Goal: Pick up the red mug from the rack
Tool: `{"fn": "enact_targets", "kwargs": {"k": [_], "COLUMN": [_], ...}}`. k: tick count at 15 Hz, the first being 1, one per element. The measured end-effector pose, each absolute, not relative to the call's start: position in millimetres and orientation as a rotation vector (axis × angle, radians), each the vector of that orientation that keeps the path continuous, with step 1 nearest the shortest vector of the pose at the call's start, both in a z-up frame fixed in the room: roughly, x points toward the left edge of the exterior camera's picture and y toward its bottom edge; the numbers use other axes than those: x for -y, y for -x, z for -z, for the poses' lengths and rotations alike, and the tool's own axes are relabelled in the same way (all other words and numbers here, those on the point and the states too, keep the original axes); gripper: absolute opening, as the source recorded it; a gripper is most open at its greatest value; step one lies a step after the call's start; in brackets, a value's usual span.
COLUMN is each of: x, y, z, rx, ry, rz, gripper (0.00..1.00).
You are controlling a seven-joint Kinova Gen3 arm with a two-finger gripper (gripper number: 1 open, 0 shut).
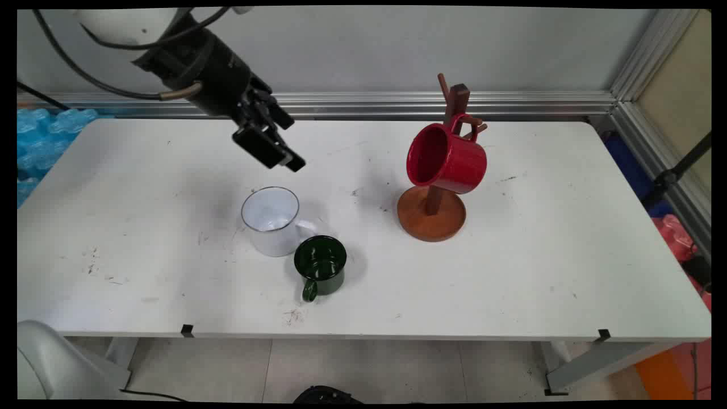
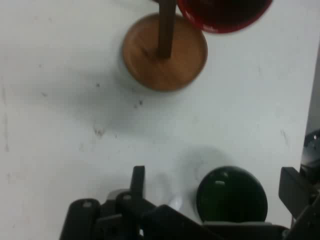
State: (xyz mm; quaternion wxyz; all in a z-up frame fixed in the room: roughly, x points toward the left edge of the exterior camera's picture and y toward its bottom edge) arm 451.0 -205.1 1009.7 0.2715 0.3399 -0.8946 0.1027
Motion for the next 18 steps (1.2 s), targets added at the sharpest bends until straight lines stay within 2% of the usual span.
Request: {"fn": "enact_targets", "kwargs": {"k": [18], "x": [265.5], "y": [-358.7], "z": [-1002.3], "rx": [2.237], "ry": [-0.948], "rz": [-0.317], "gripper": [1.0]}}
